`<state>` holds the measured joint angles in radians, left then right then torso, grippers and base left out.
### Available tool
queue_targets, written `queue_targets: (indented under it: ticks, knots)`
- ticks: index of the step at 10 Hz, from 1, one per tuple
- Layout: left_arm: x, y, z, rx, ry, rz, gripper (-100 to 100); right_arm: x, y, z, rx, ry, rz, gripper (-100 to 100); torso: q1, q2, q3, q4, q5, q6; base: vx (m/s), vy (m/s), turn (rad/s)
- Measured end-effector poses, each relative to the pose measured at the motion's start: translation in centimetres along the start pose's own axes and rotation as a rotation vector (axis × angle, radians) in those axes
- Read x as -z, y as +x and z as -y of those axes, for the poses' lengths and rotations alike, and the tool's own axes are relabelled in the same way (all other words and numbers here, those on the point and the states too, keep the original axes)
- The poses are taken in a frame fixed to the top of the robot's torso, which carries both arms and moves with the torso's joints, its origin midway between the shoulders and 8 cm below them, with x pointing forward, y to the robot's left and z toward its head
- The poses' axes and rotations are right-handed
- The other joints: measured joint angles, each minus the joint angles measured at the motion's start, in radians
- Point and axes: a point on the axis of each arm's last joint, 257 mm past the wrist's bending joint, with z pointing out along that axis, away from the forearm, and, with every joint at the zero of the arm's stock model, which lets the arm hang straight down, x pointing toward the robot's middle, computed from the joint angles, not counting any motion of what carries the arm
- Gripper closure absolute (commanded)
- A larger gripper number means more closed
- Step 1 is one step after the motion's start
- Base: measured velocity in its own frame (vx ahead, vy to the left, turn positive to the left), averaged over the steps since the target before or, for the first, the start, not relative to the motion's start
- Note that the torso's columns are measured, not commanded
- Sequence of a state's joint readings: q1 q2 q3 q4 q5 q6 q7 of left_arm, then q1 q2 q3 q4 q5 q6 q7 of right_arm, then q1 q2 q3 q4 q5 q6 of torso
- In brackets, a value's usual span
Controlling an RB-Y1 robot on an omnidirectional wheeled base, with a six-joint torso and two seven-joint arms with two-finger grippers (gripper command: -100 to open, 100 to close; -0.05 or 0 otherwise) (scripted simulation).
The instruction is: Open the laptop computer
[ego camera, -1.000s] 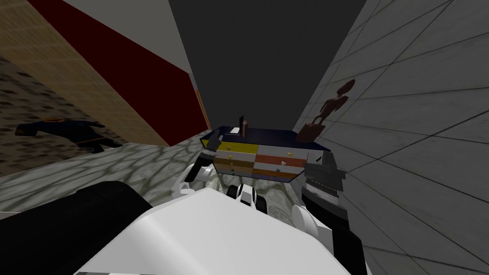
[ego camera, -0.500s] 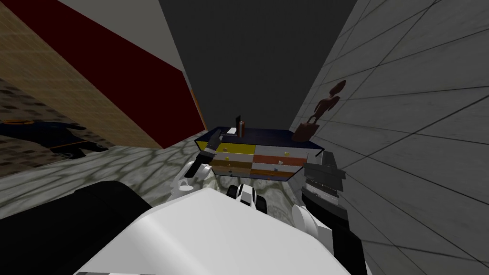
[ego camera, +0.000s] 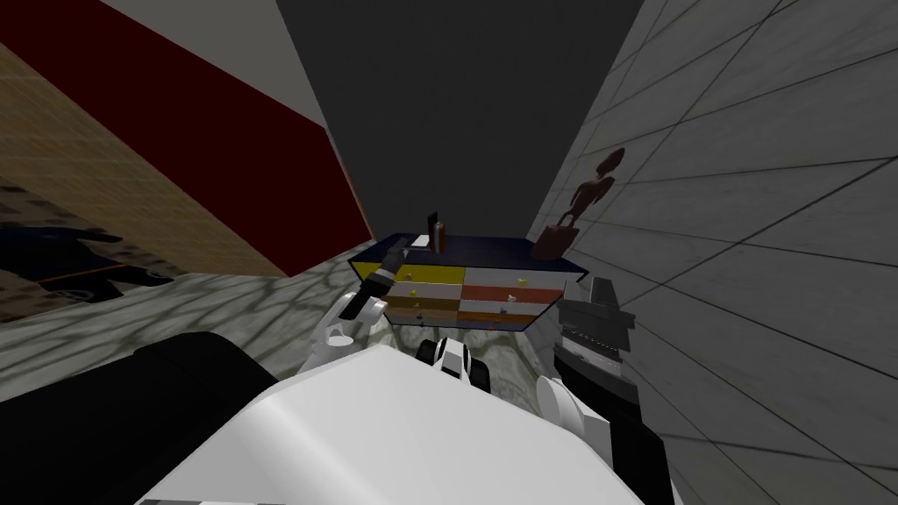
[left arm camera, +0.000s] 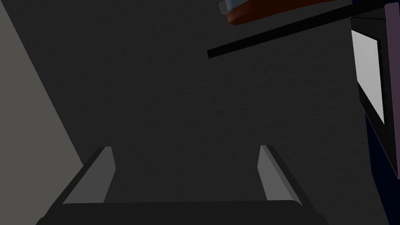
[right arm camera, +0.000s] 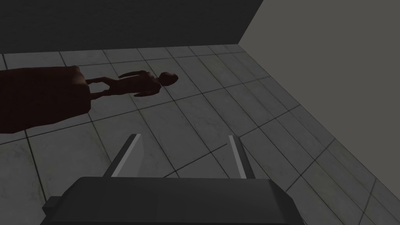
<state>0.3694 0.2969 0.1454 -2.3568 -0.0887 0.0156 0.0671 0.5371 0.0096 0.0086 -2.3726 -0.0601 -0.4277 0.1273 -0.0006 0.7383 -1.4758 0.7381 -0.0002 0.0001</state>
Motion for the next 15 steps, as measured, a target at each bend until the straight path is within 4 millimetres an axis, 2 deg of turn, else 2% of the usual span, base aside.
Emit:
queue_targets:
  ticks: [5, 15]
  knots:
    - [-0.9, -1.1, -2.5, -0.049, -0.098, -0.002, -100, 0.0, 0.0, 0.0, 0.000, 0.000, 0.000, 0, 0.001, 0.000, 0.000, 0.000, 0.000, 0.000, 0.039, -0.018, -0.071]
    - [-2.2, -4.3, -6.1, -0.153, -0.272, 0.015, -100, 0.0, 0.0, 0.0, 0.000, 0.000, 0.000, 0, 0.001, 0.000, 0.000, 0.000, 0.000, 0.000, 0.036, -0.014, -0.073]
